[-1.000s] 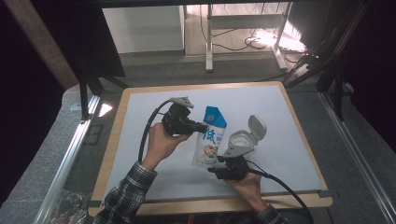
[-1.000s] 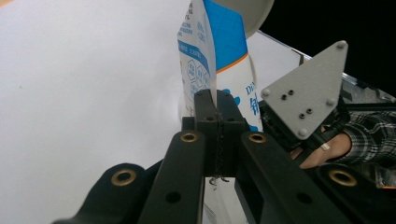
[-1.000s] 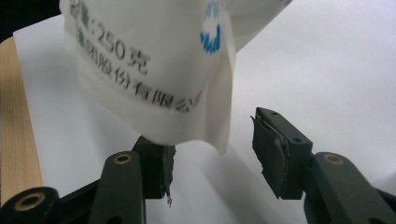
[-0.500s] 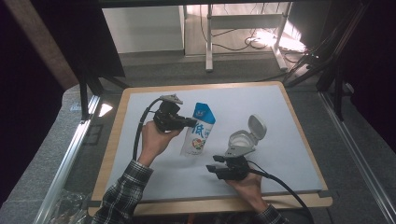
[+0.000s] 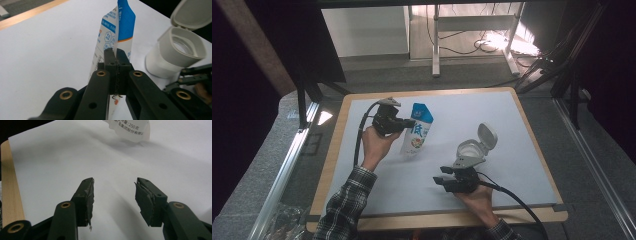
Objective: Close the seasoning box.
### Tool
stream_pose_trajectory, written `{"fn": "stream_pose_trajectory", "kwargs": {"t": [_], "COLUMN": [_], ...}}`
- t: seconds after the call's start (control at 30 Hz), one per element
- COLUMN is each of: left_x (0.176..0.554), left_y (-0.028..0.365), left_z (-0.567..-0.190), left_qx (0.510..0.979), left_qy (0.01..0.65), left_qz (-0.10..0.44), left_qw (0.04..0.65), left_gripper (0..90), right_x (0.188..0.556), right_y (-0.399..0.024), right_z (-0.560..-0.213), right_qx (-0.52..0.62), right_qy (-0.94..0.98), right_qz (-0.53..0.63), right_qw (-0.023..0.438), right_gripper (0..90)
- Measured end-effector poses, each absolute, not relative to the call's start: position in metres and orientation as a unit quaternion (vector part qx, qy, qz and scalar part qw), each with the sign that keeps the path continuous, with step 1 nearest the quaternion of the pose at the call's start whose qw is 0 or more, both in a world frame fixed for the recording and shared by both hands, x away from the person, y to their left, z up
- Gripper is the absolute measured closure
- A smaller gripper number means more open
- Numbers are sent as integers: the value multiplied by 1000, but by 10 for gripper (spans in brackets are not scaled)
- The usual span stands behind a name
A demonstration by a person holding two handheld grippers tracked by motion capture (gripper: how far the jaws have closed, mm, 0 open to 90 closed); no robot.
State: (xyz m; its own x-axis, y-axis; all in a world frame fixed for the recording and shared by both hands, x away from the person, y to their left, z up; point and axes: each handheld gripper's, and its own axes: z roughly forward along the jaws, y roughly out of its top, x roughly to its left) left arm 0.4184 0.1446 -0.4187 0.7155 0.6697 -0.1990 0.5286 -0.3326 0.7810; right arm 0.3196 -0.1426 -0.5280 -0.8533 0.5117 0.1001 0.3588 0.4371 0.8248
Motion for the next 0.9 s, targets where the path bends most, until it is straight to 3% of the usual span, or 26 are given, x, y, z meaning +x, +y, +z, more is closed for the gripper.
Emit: {"fn": "stream_pose_trajectory", "kwargs": {"t": [0.9], "left_x": [392], "left_y": [168], "left_z": [-436], "left_qx": [820], "left_qy": [358], "left_qz": [90], "left_qw": [438], "left_gripper": [849], "right_x": [319], "right_y": [-146], "right_z": [-527], "right_qx": [260], "right_qy": [845], "right_qz": [462], "right_qw": [77], "right_gripper": [493]}}
